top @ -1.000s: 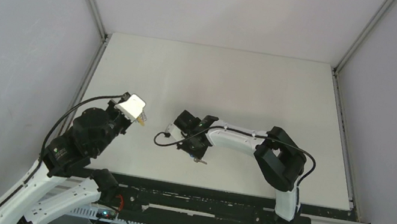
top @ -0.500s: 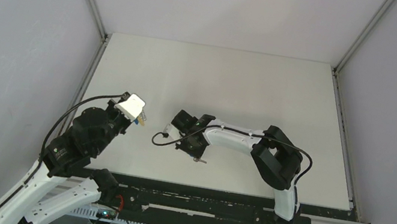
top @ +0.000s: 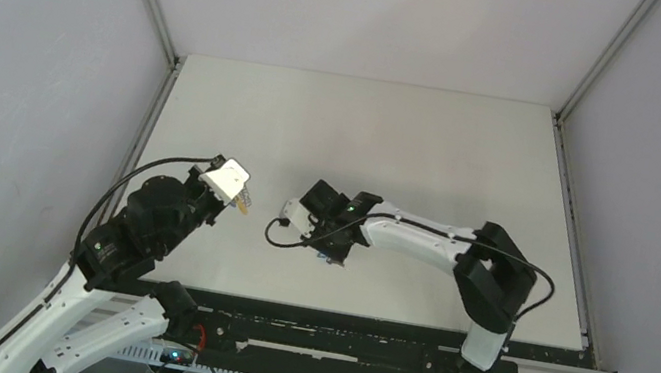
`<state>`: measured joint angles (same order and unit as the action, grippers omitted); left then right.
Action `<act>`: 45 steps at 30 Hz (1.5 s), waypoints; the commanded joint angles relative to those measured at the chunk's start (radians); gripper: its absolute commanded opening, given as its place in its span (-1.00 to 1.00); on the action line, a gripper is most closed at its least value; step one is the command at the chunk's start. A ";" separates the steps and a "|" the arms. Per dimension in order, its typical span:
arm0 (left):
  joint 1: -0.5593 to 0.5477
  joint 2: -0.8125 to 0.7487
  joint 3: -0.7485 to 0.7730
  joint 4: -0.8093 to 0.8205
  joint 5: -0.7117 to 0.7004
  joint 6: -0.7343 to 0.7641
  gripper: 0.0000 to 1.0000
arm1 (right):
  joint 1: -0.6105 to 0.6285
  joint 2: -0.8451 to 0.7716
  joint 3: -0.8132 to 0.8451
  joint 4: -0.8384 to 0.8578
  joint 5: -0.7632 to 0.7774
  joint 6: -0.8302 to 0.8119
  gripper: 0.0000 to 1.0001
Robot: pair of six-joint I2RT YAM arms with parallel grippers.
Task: Put the keys on the keyring
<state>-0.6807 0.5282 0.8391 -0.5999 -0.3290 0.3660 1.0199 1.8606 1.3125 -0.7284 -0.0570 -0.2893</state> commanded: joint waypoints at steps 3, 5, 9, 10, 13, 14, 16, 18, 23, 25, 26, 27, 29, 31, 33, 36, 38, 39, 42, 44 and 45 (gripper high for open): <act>0.006 0.045 0.047 0.068 0.161 -0.021 -0.99 | -0.028 -0.258 -0.073 0.154 -0.008 -0.047 -1.00; 0.006 0.057 0.062 0.072 0.209 -0.022 -0.99 | -0.038 -0.317 -0.103 0.188 -0.021 -0.053 -1.00; 0.006 0.081 0.092 0.071 0.300 -0.018 -0.99 | -0.068 -0.455 -0.153 0.245 -0.102 -0.077 -1.00; 0.006 0.090 0.099 0.071 0.328 -0.018 -0.99 | -0.078 -0.496 -0.172 0.274 -0.133 -0.081 -1.00; 0.005 0.127 0.131 0.062 0.407 -0.022 -0.99 | -0.109 -0.622 -0.245 0.365 -0.214 -0.093 -1.00; 0.003 0.135 0.140 0.060 0.430 -0.021 -0.99 | -0.120 -0.662 -0.275 0.401 -0.245 -0.103 -1.00; -0.005 0.154 0.160 0.060 0.465 -0.017 -0.99 | -0.130 -0.740 -0.331 0.474 -0.285 -0.124 -1.00; -0.024 0.175 0.185 0.054 0.489 -0.005 -0.99 | -0.137 -0.794 -0.371 0.528 -0.307 -0.146 -1.00; -0.102 0.264 0.263 0.013 0.470 0.055 -0.99 | -0.161 -0.823 -0.372 0.522 -0.404 -0.234 -1.00; -0.142 0.302 0.286 -0.008 0.443 0.086 -0.99 | -0.172 -0.824 -0.369 0.510 -0.458 -0.263 -1.00; -0.162 0.321 0.294 -0.016 0.426 0.100 -0.99 | -0.175 -0.823 -0.363 0.494 -0.474 -0.272 -1.00; -0.178 0.332 0.298 -0.023 0.412 0.114 -0.99 | -0.175 -0.823 -0.356 0.475 -0.484 -0.284 -1.00; -0.211 0.349 0.292 -0.032 0.397 0.137 -0.99 | -0.173 -0.826 -0.351 0.451 -0.506 -0.297 -1.00; -0.239 0.355 0.271 -0.031 0.394 0.155 -0.99 | -0.164 -0.832 -0.351 0.443 -0.506 -0.308 -1.00; -0.263 0.359 0.240 -0.023 0.386 0.177 -0.99 | -0.151 -0.836 -0.351 0.439 -0.483 -0.320 -1.00; -0.283 0.369 0.206 -0.010 0.378 0.198 -0.99 | -0.128 -0.837 -0.351 0.434 -0.442 -0.327 -1.00; -0.292 0.372 0.188 -0.001 0.368 0.204 -0.99 | -0.110 -0.830 -0.350 0.437 -0.407 -0.328 -1.00; -0.295 0.373 0.181 0.005 0.367 0.207 -0.99 | -0.097 -0.823 -0.351 0.439 -0.383 -0.331 -1.00; -0.298 0.357 0.145 0.039 0.375 0.209 -0.99 | -0.067 -0.803 -0.351 0.449 -0.320 -0.345 -1.00; -0.298 0.345 0.120 0.063 0.378 0.209 -0.99 | -0.060 -0.792 -0.351 0.462 -0.310 -0.348 -1.00; -0.298 0.342 0.111 0.073 0.376 0.208 -0.99 | -0.059 -0.788 -0.351 0.468 -0.312 -0.349 -1.00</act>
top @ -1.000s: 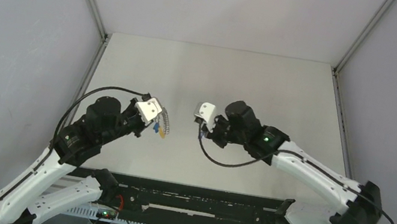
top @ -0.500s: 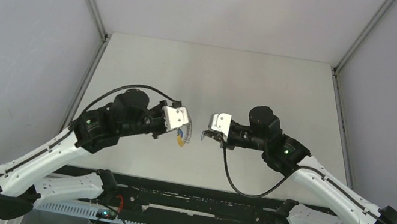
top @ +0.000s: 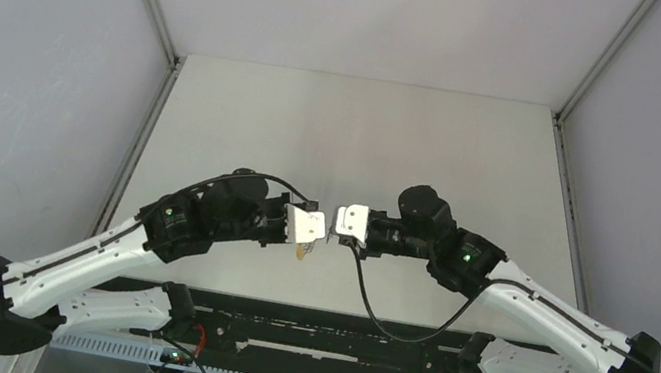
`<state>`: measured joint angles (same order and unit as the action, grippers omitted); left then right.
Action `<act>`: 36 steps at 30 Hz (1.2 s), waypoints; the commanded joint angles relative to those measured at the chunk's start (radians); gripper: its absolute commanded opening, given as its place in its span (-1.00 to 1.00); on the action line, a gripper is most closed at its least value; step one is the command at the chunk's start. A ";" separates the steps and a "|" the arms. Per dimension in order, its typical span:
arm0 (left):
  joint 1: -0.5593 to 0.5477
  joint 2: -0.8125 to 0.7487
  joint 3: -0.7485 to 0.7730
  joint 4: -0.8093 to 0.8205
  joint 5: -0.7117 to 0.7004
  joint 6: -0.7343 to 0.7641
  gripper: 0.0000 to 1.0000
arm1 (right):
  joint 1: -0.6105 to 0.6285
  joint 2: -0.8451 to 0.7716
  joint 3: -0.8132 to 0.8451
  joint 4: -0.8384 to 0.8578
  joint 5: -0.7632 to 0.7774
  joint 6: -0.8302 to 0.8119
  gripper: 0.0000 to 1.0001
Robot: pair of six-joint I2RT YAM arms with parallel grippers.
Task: Put the keys on the keyring
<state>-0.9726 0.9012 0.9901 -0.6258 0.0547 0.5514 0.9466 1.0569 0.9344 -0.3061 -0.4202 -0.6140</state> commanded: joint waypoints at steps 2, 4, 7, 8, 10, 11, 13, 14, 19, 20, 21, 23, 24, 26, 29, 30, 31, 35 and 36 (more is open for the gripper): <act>-0.006 -0.037 -0.053 0.112 -0.014 0.020 -0.99 | 0.024 0.026 0.027 0.061 0.054 -0.027 -1.00; -0.007 -0.043 -0.067 0.123 -0.013 0.018 -0.99 | 0.041 0.038 0.027 0.078 0.079 -0.036 -1.00; -0.008 -0.050 -0.088 0.141 -0.001 0.016 -0.99 | 0.056 0.051 0.027 0.096 0.108 -0.048 -1.00; -0.008 -0.053 -0.093 0.145 0.002 0.016 -0.99 | 0.061 0.054 0.027 0.097 0.116 -0.054 -1.00; -0.008 -0.056 -0.101 0.152 0.005 0.017 -0.99 | 0.068 0.063 0.027 0.101 0.122 -0.061 -1.00; -0.008 -0.059 -0.104 0.157 0.007 0.018 -0.99 | 0.071 0.068 0.027 0.103 0.119 -0.062 -1.00; -0.008 -0.066 -0.113 0.166 0.016 0.022 -0.99 | 0.079 0.077 0.027 0.108 0.121 -0.066 -1.00; -0.008 -0.069 -0.117 0.170 0.023 0.022 -0.99 | 0.084 0.079 0.028 0.110 0.124 -0.070 -1.00; -0.008 -0.077 -0.122 0.173 0.047 0.028 -1.00 | 0.099 0.084 0.029 0.118 0.122 -0.077 -1.00; -0.008 -0.078 -0.123 0.172 0.052 0.029 -0.99 | 0.101 0.086 0.029 0.118 0.123 -0.078 -1.00; -0.008 -0.078 -0.125 0.172 0.056 0.029 -0.99 | 0.104 0.087 0.029 0.119 0.126 -0.080 -1.00; -0.008 -0.077 -0.124 0.174 0.063 0.029 -0.99 | 0.107 0.091 0.029 0.122 0.127 -0.083 -1.00; -0.008 -0.077 -0.125 0.178 0.066 0.026 -0.99 | 0.108 0.094 0.029 0.121 0.125 -0.086 -1.00; -0.008 -0.079 -0.126 0.181 0.071 0.025 -0.99 | 0.113 0.098 0.029 0.118 0.132 -0.092 -1.00; -0.008 -0.083 -0.130 0.188 0.072 0.024 -0.99 | 0.117 0.100 0.029 0.110 0.133 -0.102 -1.00; -0.008 -0.086 -0.130 0.188 0.070 0.024 -0.99 | 0.117 0.100 0.029 0.111 0.130 -0.104 -1.00; -0.008 -0.085 -0.131 0.188 0.070 0.023 -0.99 | 0.118 0.100 0.029 0.109 0.128 -0.106 -1.00; -0.008 -0.083 -0.128 0.190 0.075 0.020 -0.99 | 0.122 0.104 0.029 0.105 0.132 -0.116 -1.00; -0.008 -0.083 -0.127 0.190 0.077 0.019 -0.99 | 0.125 0.105 0.030 0.105 0.135 -0.117 -1.00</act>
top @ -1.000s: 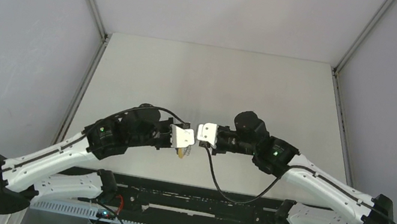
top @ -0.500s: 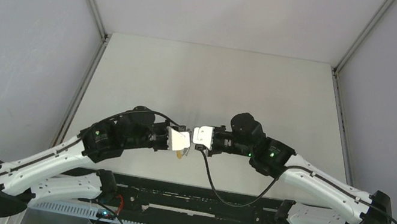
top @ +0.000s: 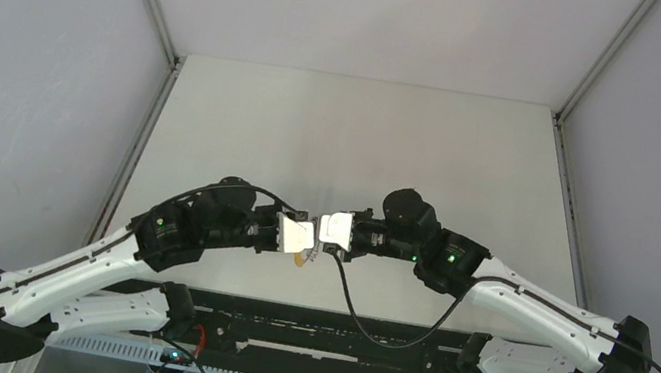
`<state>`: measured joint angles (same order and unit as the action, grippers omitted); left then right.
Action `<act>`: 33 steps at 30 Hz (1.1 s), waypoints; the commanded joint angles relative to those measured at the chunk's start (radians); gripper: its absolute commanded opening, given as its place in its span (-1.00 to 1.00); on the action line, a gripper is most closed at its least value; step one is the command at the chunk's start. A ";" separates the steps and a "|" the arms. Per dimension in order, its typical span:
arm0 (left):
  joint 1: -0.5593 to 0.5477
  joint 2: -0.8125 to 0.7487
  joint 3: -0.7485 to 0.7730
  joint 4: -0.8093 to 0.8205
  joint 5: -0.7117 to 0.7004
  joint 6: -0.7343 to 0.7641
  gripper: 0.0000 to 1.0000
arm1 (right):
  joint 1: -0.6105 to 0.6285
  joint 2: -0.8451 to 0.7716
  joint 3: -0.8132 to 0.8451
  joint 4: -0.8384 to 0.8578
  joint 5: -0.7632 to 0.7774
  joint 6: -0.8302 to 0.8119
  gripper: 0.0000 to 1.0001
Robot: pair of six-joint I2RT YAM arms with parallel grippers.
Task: Put the keys on the keyring
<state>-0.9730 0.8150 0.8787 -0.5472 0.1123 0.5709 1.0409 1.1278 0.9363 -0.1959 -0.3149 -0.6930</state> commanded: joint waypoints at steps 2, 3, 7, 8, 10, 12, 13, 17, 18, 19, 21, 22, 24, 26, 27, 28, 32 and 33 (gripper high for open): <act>-0.007 0.005 -0.016 0.113 0.018 -0.002 -0.99 | 0.034 0.036 0.027 -0.008 0.031 -0.042 -1.00; -0.007 0.006 -0.014 0.113 0.019 -0.004 -0.99 | 0.037 0.037 0.026 -0.008 0.032 -0.044 -1.00; -0.007 0.005 -0.012 0.116 0.015 -0.007 -1.00 | 0.043 0.039 0.030 -0.015 0.031 -0.048 -1.00; -0.007 0.005 -0.012 0.116 0.015 -0.008 -0.99 | 0.044 0.041 0.034 -0.022 0.032 -0.051 -1.00; -0.007 0.008 -0.012 0.116 0.015 -0.010 -0.99 | 0.047 0.049 0.044 -0.036 0.033 -0.051 -1.00; -0.007 0.009 -0.010 0.117 0.015 -0.012 -0.99 | 0.051 0.054 0.048 -0.042 0.035 -0.056 -1.00; -0.007 0.010 -0.010 0.118 0.014 -0.013 -1.00 | 0.053 0.056 0.048 -0.043 0.036 -0.056 -1.00; -0.007 0.012 -0.009 0.118 0.011 -0.016 -1.00 | 0.058 0.065 0.054 -0.048 0.047 -0.061 -1.00; -0.007 0.013 -0.009 0.118 0.008 -0.017 -0.99 | 0.059 0.067 0.056 -0.052 0.049 -0.062 -1.00; -0.007 0.012 -0.009 0.118 0.006 -0.017 -1.00 | 0.060 0.068 0.056 -0.053 0.049 -0.063 -1.00; -0.007 0.014 -0.008 0.118 0.005 -0.018 -0.99 | 0.063 0.064 0.056 -0.055 0.050 -0.064 -1.00; -0.007 0.014 -0.008 0.118 0.003 -0.019 -1.00 | 0.063 0.062 0.056 -0.058 0.049 -0.064 -1.00; -0.007 0.012 -0.008 0.118 0.000 -0.018 -0.99 | 0.062 0.058 0.056 -0.059 0.054 -0.064 -1.00; -0.007 0.013 -0.009 0.116 -0.009 -0.017 -0.99 | 0.063 0.058 0.056 -0.068 0.063 -0.061 -1.00; -0.007 0.013 -0.012 0.113 -0.018 -0.015 -0.99 | 0.061 0.058 0.056 -0.075 0.072 -0.057 -1.00; -0.007 0.010 -0.011 0.108 -0.030 -0.012 -0.99 | 0.060 0.058 0.056 -0.081 0.079 -0.048 -1.00; -0.006 -0.004 -0.013 0.074 -0.118 -0.003 -0.99 | 0.057 0.069 0.056 -0.105 0.105 0.031 -1.00; -0.006 -0.011 -0.013 0.061 -0.157 -0.003 -0.99 | 0.057 0.071 0.056 -0.110 0.121 0.059 -1.00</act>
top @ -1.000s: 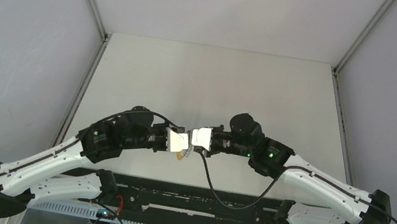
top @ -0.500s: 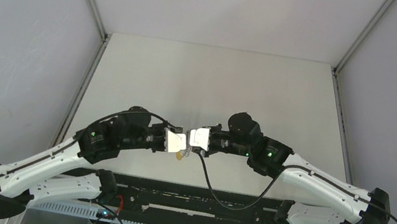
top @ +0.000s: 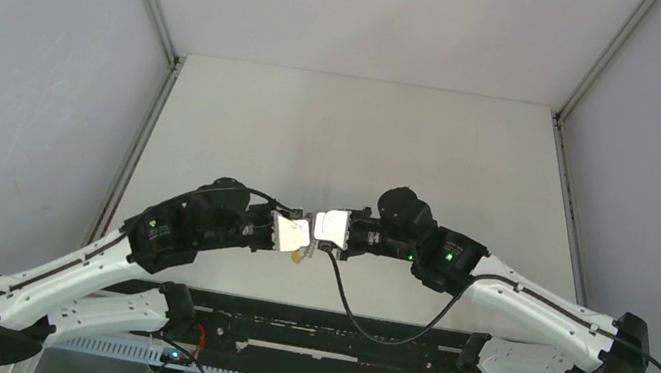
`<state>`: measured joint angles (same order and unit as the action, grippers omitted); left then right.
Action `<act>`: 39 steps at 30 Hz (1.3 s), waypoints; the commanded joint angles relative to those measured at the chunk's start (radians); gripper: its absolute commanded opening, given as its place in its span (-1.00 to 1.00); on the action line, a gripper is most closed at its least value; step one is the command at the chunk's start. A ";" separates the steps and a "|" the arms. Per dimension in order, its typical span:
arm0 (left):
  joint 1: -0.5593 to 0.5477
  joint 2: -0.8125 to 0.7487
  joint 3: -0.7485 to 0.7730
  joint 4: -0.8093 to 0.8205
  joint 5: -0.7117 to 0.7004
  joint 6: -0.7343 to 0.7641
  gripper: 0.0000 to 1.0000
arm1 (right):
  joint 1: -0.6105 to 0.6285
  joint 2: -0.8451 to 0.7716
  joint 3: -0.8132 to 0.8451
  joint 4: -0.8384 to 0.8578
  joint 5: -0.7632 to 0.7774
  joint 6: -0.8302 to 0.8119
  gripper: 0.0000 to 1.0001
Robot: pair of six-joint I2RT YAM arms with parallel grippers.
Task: Put the keys on the keyring
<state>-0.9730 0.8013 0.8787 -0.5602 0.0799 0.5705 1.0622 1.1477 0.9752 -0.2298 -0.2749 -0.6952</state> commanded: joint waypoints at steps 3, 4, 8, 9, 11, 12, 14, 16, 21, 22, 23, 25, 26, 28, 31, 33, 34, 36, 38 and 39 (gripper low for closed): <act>-0.006 -0.022 -0.004 0.027 -0.243 -0.028 -0.99 | 0.032 0.056 0.017 -0.116 0.133 0.130 -1.00; -0.006 -0.031 -0.001 0.009 -0.281 -0.040 -1.00 | 0.031 0.059 0.017 -0.132 0.141 0.147 -1.00; -0.006 -0.084 -0.014 -0.043 -0.429 -0.106 -0.99 | 0.018 0.083 0.024 -0.205 0.159 0.234 -1.00; -0.006 -0.104 -0.025 -0.048 -0.462 -0.122 -1.00 | 0.012 0.091 0.023 -0.233 0.160 0.259 -1.00; -0.006 -0.146 -0.050 -0.044 -0.513 -0.151 -0.99 | 0.003 0.106 0.021 -0.271 0.167 0.287 -1.00; -0.004 -0.166 -0.061 -0.040 -0.520 -0.158 -0.99 | 0.000 0.112 0.017 -0.283 0.178 0.303 -1.00; -0.002 -0.199 -0.075 -0.034 -0.511 -0.157 -0.99 | -0.016 0.123 0.009 -0.303 0.189 0.327 -1.00; 0.001 -0.217 -0.085 -0.031 -0.506 -0.147 -0.99 | -0.033 0.137 0.008 -0.337 0.193 0.338 -1.00; 0.041 -0.216 -0.095 -0.032 -0.433 -0.156 -0.99 | -0.070 0.233 0.054 -0.507 0.187 0.386 -1.00; 0.058 -0.218 -0.095 -0.029 -0.406 -0.157 -0.99 | -0.074 0.271 0.068 -0.539 0.190 0.395 -1.00; 0.079 -0.220 -0.097 -0.024 -0.380 -0.155 -0.99 | -0.078 0.298 0.080 -0.566 0.195 0.400 -1.00; 0.105 -0.231 -0.100 -0.014 -0.345 -0.153 -1.00 | -0.088 0.349 0.096 -0.588 0.197 0.406 -1.00; 0.115 -0.236 -0.098 -0.013 -0.330 -0.153 -0.99 | -0.097 0.378 0.109 -0.599 0.192 0.409 -1.00; 0.134 -0.244 -0.097 -0.014 -0.302 -0.156 -0.99 | -0.108 0.444 0.140 -0.616 0.200 0.416 -1.00; 0.147 -0.249 -0.097 -0.014 -0.274 -0.157 -1.00 | -0.113 0.562 0.198 -0.626 0.223 0.411 -1.00; 0.153 -0.249 -0.095 -0.014 -0.250 -0.159 -1.00 | -0.113 0.621 0.241 -0.619 0.227 0.403 -1.00; 0.155 -0.248 -0.094 -0.016 -0.244 -0.159 -0.99 | -0.115 0.643 0.253 -0.608 0.226 0.399 -1.00; 0.157 -0.246 -0.093 -0.018 -0.237 -0.159 -0.99 | -0.116 0.675 0.293 -0.587 0.226 0.390 -1.00; 0.161 -0.248 -0.093 -0.018 -0.226 -0.158 -1.00 | -0.122 0.691 0.302 -0.556 0.219 0.384 -1.00; 0.162 -0.249 -0.092 -0.017 -0.217 -0.158 -0.99 | -0.127 0.696 0.306 -0.546 0.212 0.380 -1.00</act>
<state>-0.8227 0.5606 0.7853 -0.6361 -0.1879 0.4278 0.9478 1.8431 1.2297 -0.8219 -0.0605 -0.3080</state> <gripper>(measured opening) 0.011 0.003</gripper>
